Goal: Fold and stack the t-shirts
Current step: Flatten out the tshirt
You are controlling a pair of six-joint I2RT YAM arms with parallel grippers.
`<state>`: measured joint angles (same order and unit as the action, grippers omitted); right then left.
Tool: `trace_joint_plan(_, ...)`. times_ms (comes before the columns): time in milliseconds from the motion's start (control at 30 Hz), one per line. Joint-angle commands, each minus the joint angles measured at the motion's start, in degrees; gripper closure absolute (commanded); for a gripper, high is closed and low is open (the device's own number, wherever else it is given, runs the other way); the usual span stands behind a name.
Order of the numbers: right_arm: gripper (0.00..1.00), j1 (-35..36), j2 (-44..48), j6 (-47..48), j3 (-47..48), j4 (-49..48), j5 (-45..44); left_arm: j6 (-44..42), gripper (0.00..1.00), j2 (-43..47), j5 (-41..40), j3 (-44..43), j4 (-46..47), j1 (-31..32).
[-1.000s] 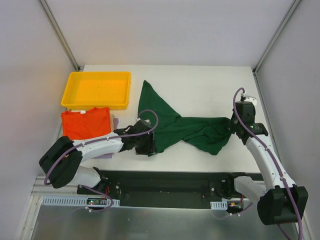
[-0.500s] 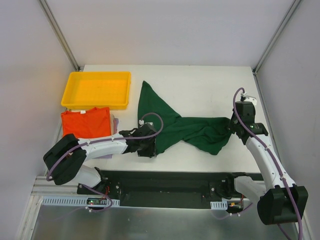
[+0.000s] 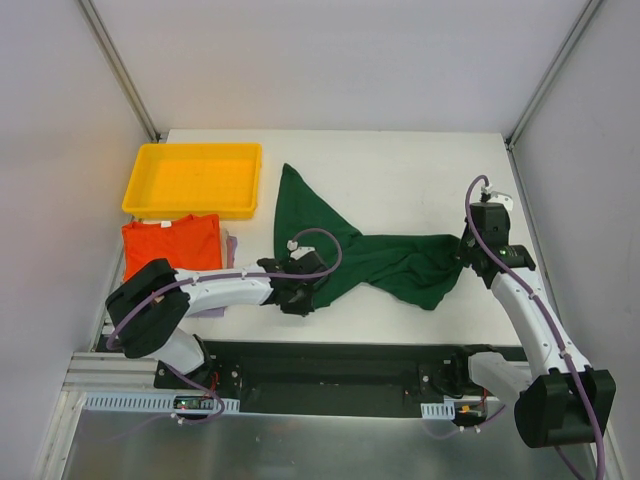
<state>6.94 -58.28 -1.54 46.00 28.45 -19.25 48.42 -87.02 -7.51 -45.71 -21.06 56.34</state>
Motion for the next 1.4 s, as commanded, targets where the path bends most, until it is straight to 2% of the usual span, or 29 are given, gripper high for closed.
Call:
trace_joint_plan(0, 1.0, -0.26, -0.52, -0.92, -0.12, -1.64, -1.5, 0.97, 1.0, -0.26, -3.3, 0.8, -5.92, 0.79)
trace_joint_plan(167, 1.0, -0.35, 1.15, 0.48, 0.41, -1.47, 0.26, 1.32, 1.0, 11.41, -8.48, 0.81, -7.5, 0.79)
trace_joint_plan(400, 1.0, -0.35, 4.66, 0.84, 5.41, 3.36, -0.79, -6.66, 1.0, 28.21, -16.22, -6.13, -8.3, -1.22)
trace_joint_plan(500, 0.99, -0.35, 6.68, 1.1, 9.79, 5.82, -0.53, -9.65, 1.0, 31.38, -18.76, -11.04, -8.56, -4.29)
trace_joint_plan(700, 1.0, -0.35, 9.15, 0.31, 24.46, 11.79, 0.87, -17.12, 1.0, 33.85, -24.21, -24.22, -9.0, -11.77)
trace_joint_plan(867, 1.0, -0.35, 9.06, 1.1, 38.79, 15.84, 3.68, -25.03, 1.0, 33.85, -28.61, -37.93, -9.09, -12.39)
trace_joint_plan(1033, 1.0, -0.35, 8.01, 1.1, 54.61, 19.53, 8.87, -31.81, 1.0, 34.55, -25.99, -50.59, -9.09, -12.39)
trace_joint_plan(1167, 1.0, -0.35, 5.73, 4.08, 69.8, 22.26, 11.68, -34.54, 1.0, 36.22, -14.41, -56.67, -9.17, -12.48)
trace_joint_plan(1267, 1.0, -0.35, 3.97, 5.31, 79.83, 25.07, 11.86, -34.36, 1.0, 37.8, -9.38, -59.83, -9.87, -12.39)
trace_joint_plan(1367, 1.0, -0.35, 4.49, 6.54, 85.21, 24.38, 11.16, -34.54, 1.0, 38.42, -4.29, -63.43, -11.1, -12.39)
